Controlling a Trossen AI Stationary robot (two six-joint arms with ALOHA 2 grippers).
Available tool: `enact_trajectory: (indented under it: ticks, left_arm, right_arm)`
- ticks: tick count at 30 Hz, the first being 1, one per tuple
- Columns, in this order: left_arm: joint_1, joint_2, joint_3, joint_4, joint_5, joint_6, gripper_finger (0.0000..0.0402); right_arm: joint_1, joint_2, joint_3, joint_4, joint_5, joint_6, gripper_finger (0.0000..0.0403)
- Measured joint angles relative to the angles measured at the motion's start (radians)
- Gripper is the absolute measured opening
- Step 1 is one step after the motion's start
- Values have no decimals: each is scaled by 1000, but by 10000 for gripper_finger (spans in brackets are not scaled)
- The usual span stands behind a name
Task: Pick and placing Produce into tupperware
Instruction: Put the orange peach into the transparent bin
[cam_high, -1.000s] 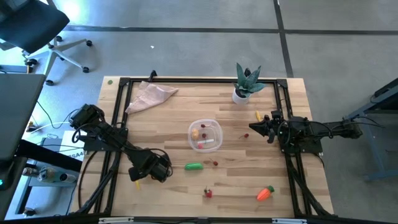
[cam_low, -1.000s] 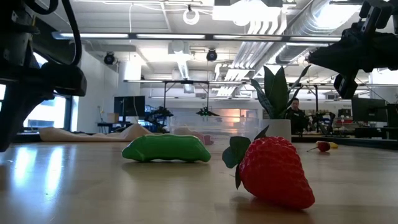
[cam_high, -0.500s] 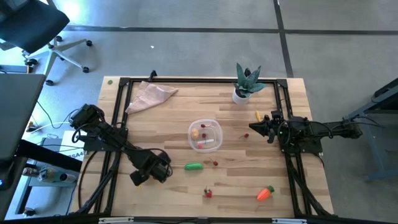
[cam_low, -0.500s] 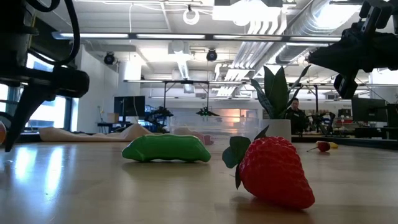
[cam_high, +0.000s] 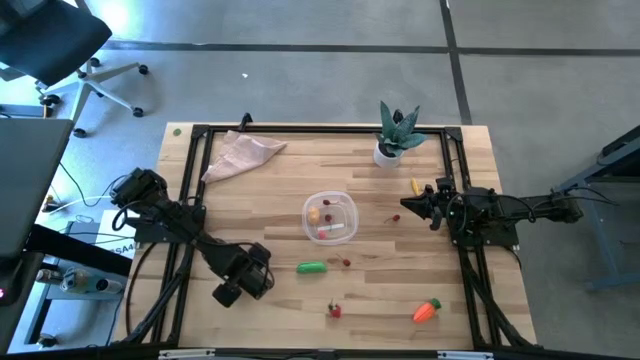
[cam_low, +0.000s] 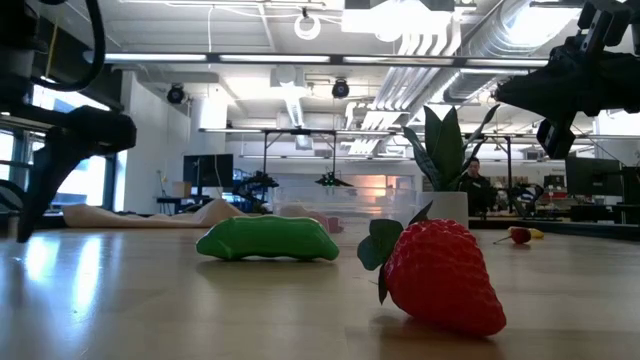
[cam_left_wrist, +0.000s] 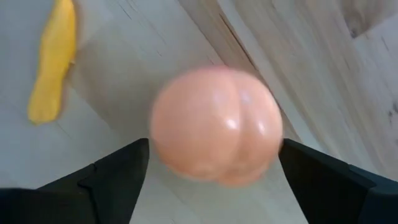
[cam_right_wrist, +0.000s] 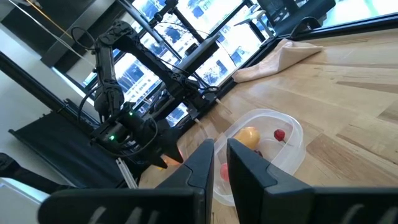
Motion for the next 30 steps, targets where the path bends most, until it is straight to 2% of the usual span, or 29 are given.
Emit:
enact_trajectory:
  ticks: [10,17,30]
  left_arm:
    - [-33,0,0,-7,-13,17,371]
    - [-73,-18,0,-66,-11,26,372]
    - [-72,-54,1,-161,-14,85,372]
  right_arm:
    - [0,0,0,0,0,0,36]
    - [0,0,0,0,0,0,36]
    - [0,0,0,0,0,0,36]
